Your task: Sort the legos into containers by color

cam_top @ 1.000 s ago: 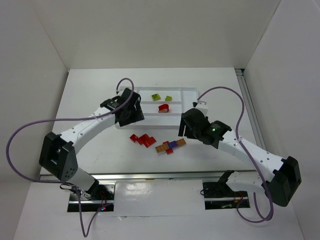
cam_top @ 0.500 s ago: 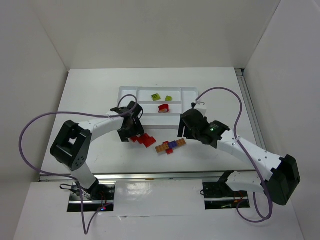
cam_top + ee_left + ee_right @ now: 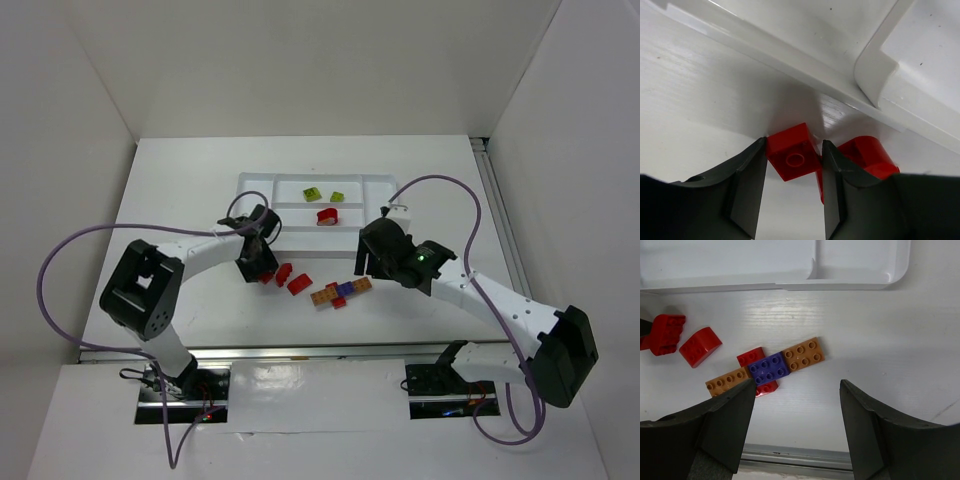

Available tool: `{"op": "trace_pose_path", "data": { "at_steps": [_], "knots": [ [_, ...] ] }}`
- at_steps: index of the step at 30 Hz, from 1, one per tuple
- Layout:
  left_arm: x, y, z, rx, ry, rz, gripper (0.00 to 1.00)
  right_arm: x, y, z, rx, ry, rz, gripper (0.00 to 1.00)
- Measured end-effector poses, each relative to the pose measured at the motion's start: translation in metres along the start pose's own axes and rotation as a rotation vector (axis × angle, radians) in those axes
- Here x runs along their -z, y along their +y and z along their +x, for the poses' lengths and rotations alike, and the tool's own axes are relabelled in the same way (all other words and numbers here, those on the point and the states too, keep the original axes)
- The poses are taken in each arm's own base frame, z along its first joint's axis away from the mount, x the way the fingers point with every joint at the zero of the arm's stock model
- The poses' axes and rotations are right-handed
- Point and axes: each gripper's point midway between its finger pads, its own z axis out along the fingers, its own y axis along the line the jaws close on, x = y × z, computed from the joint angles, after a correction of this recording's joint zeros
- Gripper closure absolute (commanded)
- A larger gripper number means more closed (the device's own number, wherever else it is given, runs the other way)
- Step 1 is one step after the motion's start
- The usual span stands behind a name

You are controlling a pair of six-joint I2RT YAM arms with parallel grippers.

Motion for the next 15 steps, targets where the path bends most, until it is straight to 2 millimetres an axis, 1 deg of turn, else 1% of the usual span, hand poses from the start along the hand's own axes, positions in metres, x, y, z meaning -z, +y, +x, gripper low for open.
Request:
{"op": "trace_pose_path", "data": {
  "at_steps": [3,6,9,10,11,13,15],
  "knots": [
    [0.005,0.004,-0.002,0.001,-0.011,-0.008,0.64,-0.001,0.000,0.001,0.002,0.002,0.002,0.25],
    [0.021,0.005,-0.007,-0.005,-0.037,0.011,0.64,-0.001,0.000,0.001,0.001,0.003,0.001,0.25],
    [0.046,-0.001,-0.018,-0.045,-0.085,0.064,0.64,-0.001,0.000,0.001,0.001,0.003,0.001,0.25],
    [0.054,-0.006,-0.022,-0.064,-0.102,0.081,0.64,-0.001,0.000,0.001,0.001,0.003,0.001,0.25],
    [0.064,-0.016,-0.028,-0.076,-0.121,0.106,0.64,-0.001,0.000,0.001,0.001,0.003,0.000,0.25],
    [0.078,-0.037,-0.042,-0.093,-0.156,0.158,0.64,-0.001,0.000,0.001,0.001,0.003,0.000,0.25],
    [0.089,-0.060,-0.055,-0.106,-0.186,0.202,0.64,-0.001,0.000,0.001,0.001,0.004,0.001,0.25]
  ]
}}
